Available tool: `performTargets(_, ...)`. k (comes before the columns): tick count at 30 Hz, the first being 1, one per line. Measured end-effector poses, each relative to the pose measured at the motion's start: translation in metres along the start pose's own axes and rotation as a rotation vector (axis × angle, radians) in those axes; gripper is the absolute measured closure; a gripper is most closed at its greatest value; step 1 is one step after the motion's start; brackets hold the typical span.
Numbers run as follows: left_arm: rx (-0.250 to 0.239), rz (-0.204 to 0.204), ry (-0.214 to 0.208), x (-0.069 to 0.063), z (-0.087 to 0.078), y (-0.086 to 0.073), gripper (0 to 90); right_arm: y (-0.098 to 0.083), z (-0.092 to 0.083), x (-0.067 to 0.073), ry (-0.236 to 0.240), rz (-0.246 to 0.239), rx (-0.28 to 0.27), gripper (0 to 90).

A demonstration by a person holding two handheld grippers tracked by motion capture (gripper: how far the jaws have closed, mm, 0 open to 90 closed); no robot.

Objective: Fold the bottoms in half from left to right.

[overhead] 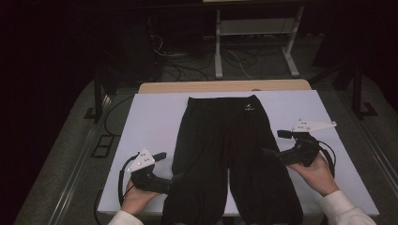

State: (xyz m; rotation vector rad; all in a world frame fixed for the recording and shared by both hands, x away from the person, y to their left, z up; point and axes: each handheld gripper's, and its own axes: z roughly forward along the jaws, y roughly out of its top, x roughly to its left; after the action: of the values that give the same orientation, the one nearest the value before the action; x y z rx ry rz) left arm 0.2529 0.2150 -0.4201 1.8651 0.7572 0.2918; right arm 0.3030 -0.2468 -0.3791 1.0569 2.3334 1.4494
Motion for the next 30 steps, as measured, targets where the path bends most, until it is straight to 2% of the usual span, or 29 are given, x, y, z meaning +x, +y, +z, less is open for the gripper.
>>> performTargets(30,0.004,0.000,-0.002,0.001,0.001,0.000,0.0,0.043,0.043,-0.002,0.025,-0.031,0.031,0.0)
